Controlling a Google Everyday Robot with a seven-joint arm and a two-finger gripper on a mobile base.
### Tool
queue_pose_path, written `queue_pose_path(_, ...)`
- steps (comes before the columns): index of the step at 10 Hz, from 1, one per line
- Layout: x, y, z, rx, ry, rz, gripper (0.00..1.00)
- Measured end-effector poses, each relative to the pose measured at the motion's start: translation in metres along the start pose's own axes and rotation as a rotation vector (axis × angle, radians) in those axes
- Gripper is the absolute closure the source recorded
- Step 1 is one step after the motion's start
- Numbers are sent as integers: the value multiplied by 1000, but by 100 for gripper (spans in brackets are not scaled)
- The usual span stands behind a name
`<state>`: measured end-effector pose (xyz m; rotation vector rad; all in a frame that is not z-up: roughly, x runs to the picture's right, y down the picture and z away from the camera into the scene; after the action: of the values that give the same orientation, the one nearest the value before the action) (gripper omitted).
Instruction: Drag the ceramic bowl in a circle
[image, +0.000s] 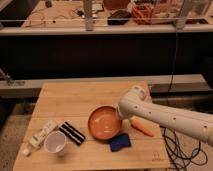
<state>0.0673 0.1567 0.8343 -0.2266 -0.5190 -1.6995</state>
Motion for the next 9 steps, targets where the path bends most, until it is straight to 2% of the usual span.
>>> queue_pose_path(2, 33, -35, 13, 42, 18, -74, 100)
queue_pose_path(3, 65, -54, 23, 66, 32, -129, 100)
queue_pose_path(4, 80, -58, 28, 74, 36, -149, 100)
queue_pose_path(6, 121, -56, 39, 92, 52, -160, 100)
queue_pose_path(7, 134, -51, 41, 95, 57, -150, 100)
queue_pose_path(9, 161, -27, 48, 89, 59, -101, 100)
